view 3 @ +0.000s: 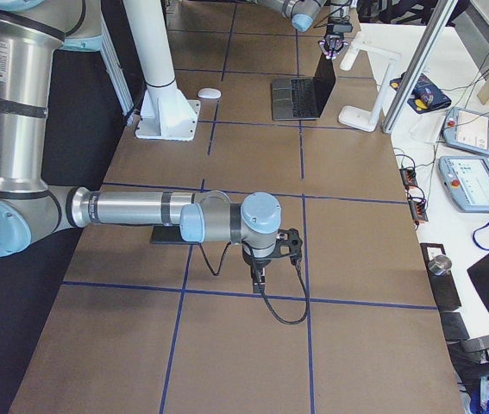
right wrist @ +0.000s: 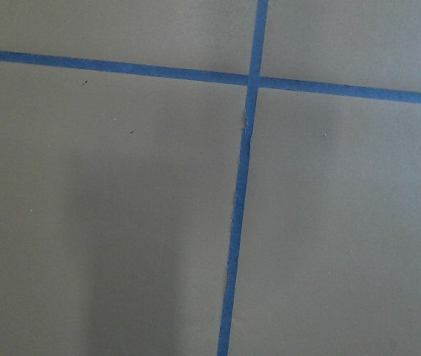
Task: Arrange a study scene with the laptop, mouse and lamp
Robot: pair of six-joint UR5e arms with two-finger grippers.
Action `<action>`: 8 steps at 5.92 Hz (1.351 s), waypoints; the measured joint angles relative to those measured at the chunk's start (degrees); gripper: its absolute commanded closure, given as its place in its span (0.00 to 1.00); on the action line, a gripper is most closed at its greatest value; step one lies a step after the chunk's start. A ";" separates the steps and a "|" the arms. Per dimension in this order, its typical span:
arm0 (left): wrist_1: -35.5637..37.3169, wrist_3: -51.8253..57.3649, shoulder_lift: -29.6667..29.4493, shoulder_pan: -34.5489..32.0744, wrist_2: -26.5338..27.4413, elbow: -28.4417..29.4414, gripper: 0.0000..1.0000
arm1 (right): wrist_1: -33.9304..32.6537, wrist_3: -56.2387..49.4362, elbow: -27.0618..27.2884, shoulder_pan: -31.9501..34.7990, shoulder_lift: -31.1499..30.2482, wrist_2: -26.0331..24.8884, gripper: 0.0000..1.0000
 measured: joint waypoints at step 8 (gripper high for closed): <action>12.90 -4.55 15.65 -11.62 -9.06 -7.91 0.00 | 0.81 -0.03 0.62 0.00 0.31 0.03 0.00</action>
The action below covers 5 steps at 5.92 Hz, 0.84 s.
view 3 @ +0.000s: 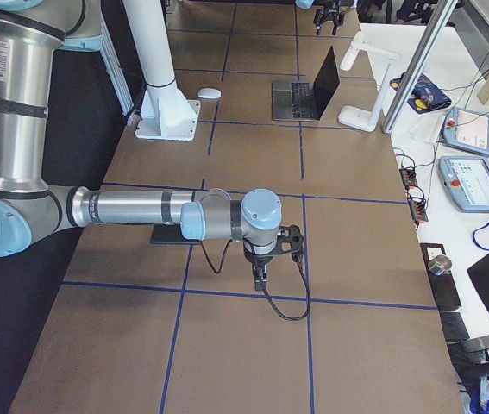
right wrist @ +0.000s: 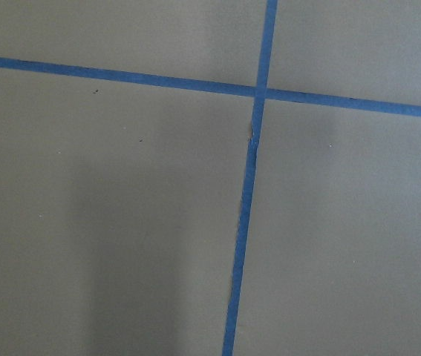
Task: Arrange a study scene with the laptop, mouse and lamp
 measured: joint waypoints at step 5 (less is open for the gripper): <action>12.82 -18.70 24.00 -10.06 10.85 -17.41 0.00 | 2.42 20.21 9.02 -8.09 -1.84 6.23 0.00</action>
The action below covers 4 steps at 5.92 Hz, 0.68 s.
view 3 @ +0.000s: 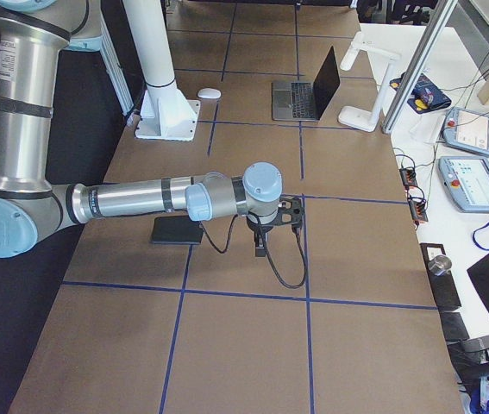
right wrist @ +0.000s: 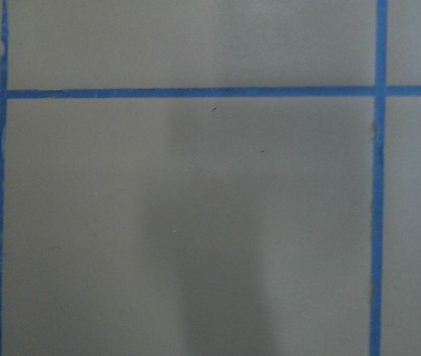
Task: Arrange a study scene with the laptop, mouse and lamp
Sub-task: 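Reach the right gripper down and grasp the dark grey mouse pad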
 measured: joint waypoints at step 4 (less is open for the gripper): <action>-0.62 -8.00 8.19 -0.53 0.26 -7.61 0.00 | 35.05 38.88 6.31 -22.66 -17.68 -10.62 0.00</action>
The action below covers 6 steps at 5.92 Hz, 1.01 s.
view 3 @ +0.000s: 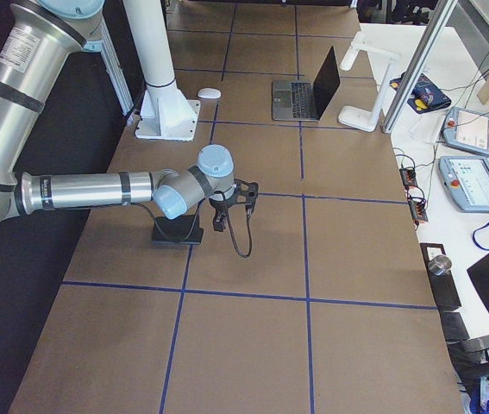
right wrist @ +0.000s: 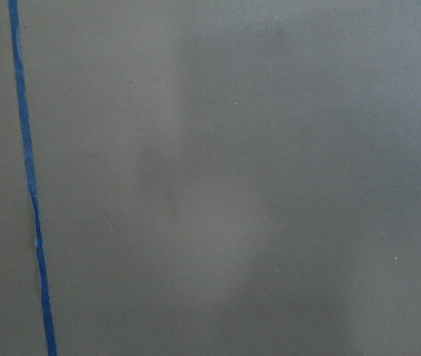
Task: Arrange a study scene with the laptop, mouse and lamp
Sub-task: 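Reach the right gripper down and grasp the dark grey mouse pad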
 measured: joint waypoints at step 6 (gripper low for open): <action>0.00 -0.06 0.73 -0.04 -0.06 -1.79 0.00 | 35.82 16.67 -17.98 -29.03 -6.78 -21.93 0.19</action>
